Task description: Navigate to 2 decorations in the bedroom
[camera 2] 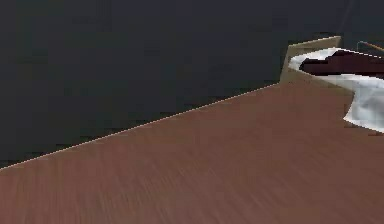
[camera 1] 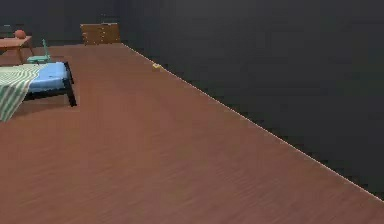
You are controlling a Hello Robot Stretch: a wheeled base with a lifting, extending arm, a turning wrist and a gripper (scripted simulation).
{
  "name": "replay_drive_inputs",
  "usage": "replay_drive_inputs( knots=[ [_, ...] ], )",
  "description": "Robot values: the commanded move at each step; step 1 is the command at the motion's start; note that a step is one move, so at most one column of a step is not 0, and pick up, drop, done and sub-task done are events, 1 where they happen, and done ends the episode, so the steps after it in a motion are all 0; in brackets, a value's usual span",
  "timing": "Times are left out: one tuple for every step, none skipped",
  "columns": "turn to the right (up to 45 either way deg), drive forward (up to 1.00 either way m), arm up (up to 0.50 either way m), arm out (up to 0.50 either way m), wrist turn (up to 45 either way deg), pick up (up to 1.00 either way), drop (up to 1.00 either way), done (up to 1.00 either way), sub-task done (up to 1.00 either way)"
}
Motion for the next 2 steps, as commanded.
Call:
replay_drive_inputs(
  knots=[
    [-21.0, 0.00, 0.00, 0.00, 0.0, 0.00, 0.00, 0.00, 0.00],
    [0.0, 1.00, 0.00, 0.00, 0.0, 0.00, 0.00, 0.00, 0.00]
  ],
)
